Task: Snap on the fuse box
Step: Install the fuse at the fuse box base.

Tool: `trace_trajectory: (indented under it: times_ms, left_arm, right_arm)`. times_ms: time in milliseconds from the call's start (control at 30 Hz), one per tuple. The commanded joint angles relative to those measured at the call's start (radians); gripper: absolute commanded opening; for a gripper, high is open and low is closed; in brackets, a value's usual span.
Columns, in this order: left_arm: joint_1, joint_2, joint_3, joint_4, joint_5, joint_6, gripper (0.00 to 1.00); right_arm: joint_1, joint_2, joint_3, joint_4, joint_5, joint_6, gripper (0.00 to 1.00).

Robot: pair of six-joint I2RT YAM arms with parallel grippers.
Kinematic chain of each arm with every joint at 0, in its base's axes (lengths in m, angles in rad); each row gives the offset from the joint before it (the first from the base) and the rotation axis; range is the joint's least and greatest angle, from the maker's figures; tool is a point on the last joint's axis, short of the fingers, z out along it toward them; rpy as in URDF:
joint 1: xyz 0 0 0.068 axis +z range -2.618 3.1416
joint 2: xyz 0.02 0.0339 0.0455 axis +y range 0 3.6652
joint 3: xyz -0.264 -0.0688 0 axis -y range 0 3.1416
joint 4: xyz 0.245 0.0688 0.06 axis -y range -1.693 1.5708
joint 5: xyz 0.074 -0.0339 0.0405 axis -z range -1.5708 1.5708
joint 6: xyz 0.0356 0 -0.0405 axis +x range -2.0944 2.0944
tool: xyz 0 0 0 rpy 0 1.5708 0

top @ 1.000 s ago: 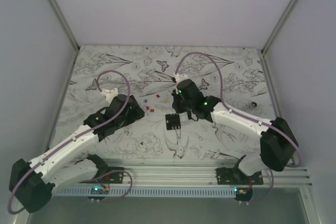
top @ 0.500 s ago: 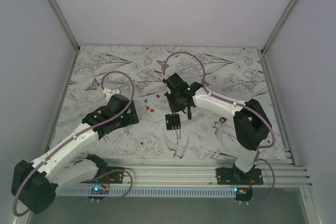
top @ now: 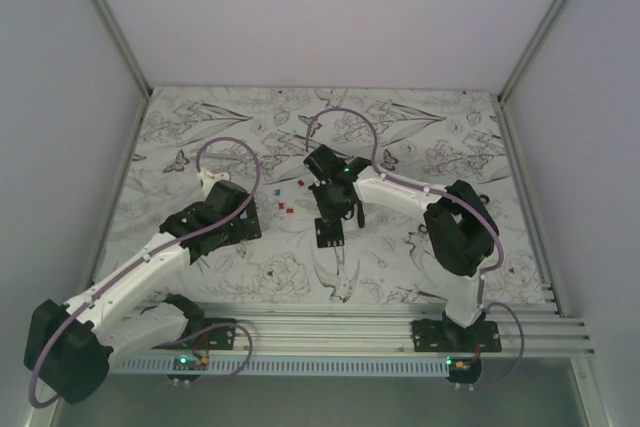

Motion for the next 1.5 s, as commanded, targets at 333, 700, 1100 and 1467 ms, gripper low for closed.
trace_trajectory:
  times_ms: [333, 700, 1100, 1467]
  left_arm:
    - [0.009, 0.001, -0.016, -0.041, -0.011, 0.014, 1.0]
    - [0.01, 0.002, -0.014, -0.042, -0.01, 0.012, 1.0]
    - [0.01, -0.001, -0.016, -0.042, -0.008, 0.008, 1.0]
    - [0.01, -0.007, -0.016, -0.042, -0.001, 0.008, 1.0]
  right_arm:
    - [0.021, 0.036, 0.059, -0.008, 0.003, 0.059, 0.0]
    - [0.026, 0.016, 0.059, 0.007, 0.029, 0.082, 0.0]
    - [0.03, -0.013, 0.037, 0.035, 0.034, 0.091, 0.0]
    - [0.03, -0.011, 0.004, 0.044, 0.058, 0.11, 0.0]
